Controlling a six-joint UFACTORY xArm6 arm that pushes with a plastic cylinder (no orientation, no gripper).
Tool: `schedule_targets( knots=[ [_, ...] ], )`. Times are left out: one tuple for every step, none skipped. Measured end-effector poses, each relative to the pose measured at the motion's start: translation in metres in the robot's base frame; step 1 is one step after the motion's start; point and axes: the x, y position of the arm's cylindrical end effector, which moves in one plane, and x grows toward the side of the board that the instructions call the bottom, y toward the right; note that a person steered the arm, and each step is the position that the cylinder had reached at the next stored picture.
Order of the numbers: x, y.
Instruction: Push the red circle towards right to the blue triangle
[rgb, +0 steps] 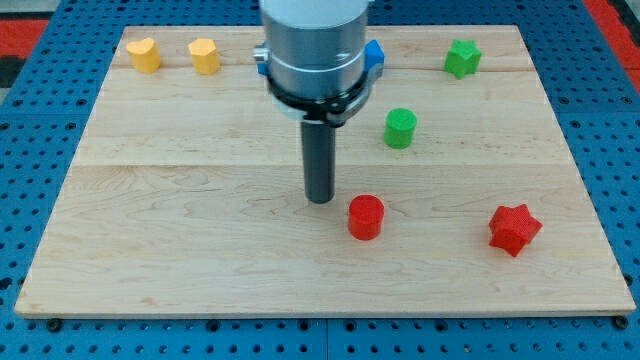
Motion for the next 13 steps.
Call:
schedule_targets(
  knots=[
    [-0.017,0.010],
    [-0.018,0.069],
    [-0.039,0.087],
    [-0.079,0.087],
    [-0.099,0.099],
    [-0.126,0.100],
    [-0.140,0.102],
    [-0.140,0.103],
    [-0.138,0.100],
    [-0.142,0.090],
    [-0.157,0.081],
    [-0.156,0.103],
    [-0.160,0.107]
  ],
)
